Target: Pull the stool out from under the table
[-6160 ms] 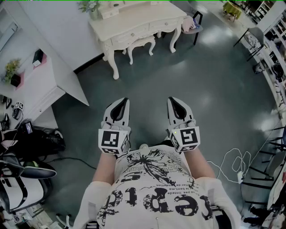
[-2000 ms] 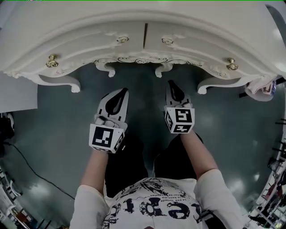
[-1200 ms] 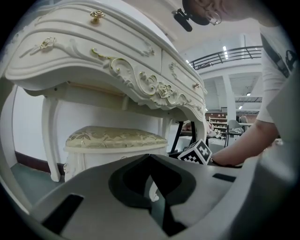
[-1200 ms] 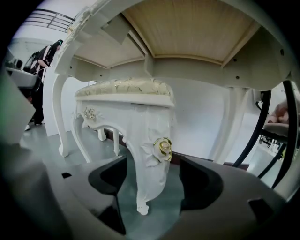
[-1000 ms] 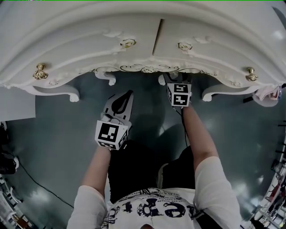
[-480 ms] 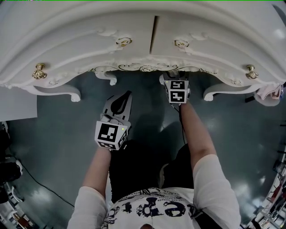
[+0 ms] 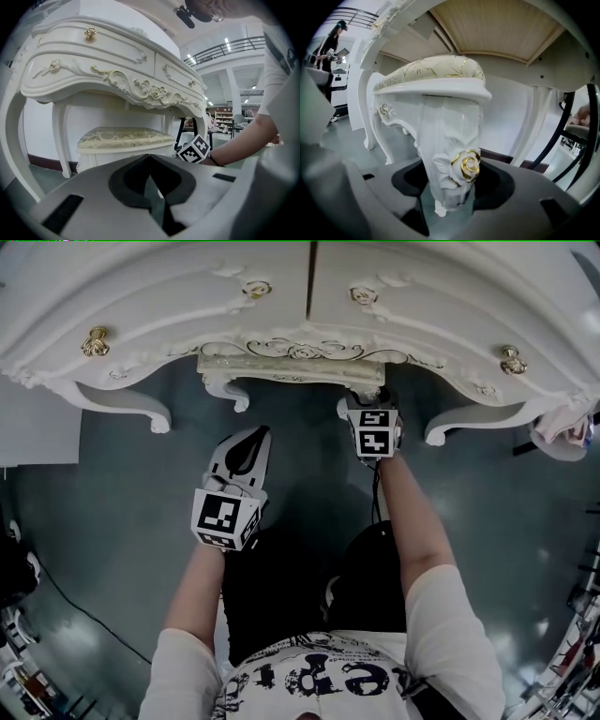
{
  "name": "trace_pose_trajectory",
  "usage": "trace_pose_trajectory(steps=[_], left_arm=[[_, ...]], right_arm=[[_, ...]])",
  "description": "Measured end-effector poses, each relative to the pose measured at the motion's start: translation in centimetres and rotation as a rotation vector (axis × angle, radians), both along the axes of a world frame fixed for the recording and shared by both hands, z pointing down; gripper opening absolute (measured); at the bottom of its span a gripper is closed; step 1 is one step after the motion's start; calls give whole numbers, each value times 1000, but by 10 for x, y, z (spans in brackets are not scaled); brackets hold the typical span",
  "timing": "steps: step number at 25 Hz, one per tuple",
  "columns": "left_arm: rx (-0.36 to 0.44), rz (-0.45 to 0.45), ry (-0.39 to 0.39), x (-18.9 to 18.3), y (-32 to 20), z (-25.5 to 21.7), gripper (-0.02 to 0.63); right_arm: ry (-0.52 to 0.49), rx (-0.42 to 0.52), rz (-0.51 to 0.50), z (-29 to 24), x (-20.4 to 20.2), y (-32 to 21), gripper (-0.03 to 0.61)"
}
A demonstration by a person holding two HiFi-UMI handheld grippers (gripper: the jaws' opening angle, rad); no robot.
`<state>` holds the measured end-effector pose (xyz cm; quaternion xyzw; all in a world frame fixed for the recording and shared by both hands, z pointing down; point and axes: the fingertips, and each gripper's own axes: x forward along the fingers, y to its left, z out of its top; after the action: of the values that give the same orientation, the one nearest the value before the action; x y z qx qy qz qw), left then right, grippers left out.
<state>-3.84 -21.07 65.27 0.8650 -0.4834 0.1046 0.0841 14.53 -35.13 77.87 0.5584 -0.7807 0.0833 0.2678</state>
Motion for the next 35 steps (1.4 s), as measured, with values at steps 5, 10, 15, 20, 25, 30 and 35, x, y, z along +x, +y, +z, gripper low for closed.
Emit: trace_pose_trajectory(steps=[5, 10, 15, 20, 25, 30, 35], left_arm=[[14, -40, -28, 4, 34, -13, 18], [17, -23, -58, 2, 63, -29, 18], [-28, -78, 22, -6, 86, -30, 18], [5, -42, 27, -4, 119, -6, 18], [2, 59, -2, 10, 166, 18, 18], [9, 129, 19, 12, 205, 18, 18], [-12, 159, 33, 7, 232, 23, 18]], right_arm=[[7, -32, -13, 2, 10, 38, 285], [7, -59, -27, 1, 11, 74, 285], [21, -73, -43, 2, 19, 116, 287], [-2, -57, -55, 5, 17, 161, 286], [6, -63, -50, 9, 16, 207, 287], [13, -93, -44, 8, 15, 254, 287], [21, -120, -62, 9, 16, 295, 287]])
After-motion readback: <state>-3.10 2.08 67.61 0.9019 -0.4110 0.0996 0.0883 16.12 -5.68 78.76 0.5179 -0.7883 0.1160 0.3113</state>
